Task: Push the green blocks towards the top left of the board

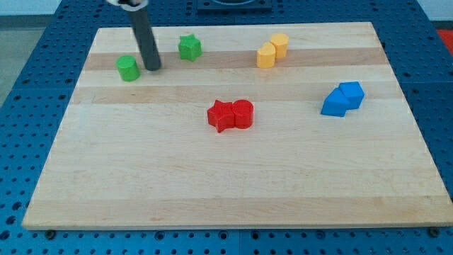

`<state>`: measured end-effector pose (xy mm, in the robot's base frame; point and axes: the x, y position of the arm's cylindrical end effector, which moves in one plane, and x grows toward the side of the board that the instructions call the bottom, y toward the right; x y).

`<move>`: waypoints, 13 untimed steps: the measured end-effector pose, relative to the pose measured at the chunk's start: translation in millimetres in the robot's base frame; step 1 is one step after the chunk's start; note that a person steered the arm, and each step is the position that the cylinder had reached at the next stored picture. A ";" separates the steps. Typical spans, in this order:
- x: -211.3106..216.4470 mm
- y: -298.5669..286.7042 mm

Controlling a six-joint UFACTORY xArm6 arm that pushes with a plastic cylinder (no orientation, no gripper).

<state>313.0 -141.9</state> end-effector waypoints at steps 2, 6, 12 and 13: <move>37.9 1.6; 53.2 -65.3; 35.6 38.3; 36.1 87.2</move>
<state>349.2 -54.8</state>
